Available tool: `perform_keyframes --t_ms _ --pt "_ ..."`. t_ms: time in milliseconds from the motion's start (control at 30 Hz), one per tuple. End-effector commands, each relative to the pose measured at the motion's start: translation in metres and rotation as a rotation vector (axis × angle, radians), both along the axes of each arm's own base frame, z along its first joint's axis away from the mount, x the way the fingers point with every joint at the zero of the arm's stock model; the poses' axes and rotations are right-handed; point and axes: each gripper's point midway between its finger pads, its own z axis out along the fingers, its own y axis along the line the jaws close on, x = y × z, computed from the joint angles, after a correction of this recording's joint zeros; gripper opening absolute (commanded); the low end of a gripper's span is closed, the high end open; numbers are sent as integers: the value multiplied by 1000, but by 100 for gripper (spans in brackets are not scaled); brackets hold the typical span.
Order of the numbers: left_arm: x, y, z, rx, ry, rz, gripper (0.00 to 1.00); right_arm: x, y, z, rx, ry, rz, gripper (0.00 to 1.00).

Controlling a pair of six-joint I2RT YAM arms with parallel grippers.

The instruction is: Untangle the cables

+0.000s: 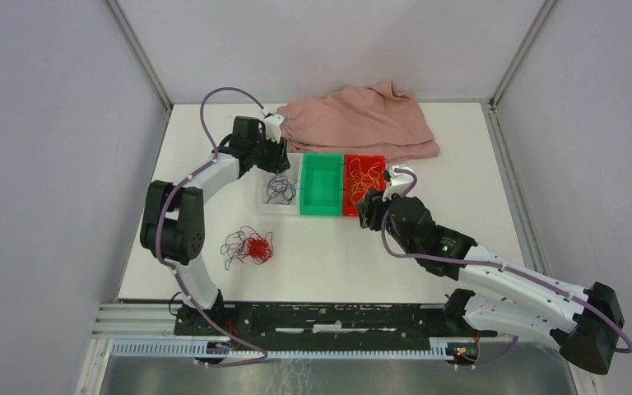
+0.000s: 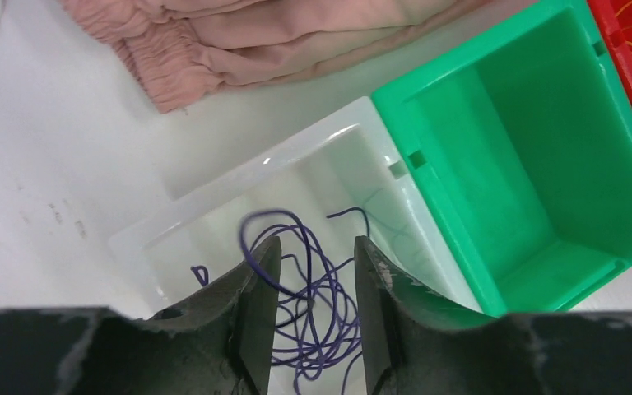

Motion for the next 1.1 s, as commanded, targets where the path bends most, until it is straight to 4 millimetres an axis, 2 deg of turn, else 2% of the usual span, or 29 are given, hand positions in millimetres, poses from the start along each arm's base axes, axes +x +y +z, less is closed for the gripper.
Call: perform_keyframes --t_ms 0,167,400,567,733,833,1000,1067 --pt "18 4 35 6 -109 -3 50 6 1 29 47 -50 -16 56" --pt "14 8 61 -1 -156 11 66 6 3 31 57 -48 -9 56" --pt "-6 2 86 -80 -94 -23 82 3 -1 36 61 -51 -13 56" --pt "-19 5 107 -133 -61 -51 83 3 -1 35 61 -49 -10 56" --pt "-24 29 118 -35 -104 -87 70 5 9 33 67 -40 14 55" --pt "-60 38 111 92 -88 -268 70 6 21 30 67 -22 47 55" --pt "-144 65 68 253 18 -503 71 6 31 24 80 3 67 54" --pt "-171 76 54 286 59 -575 71 5 32 24 90 5 74 54"
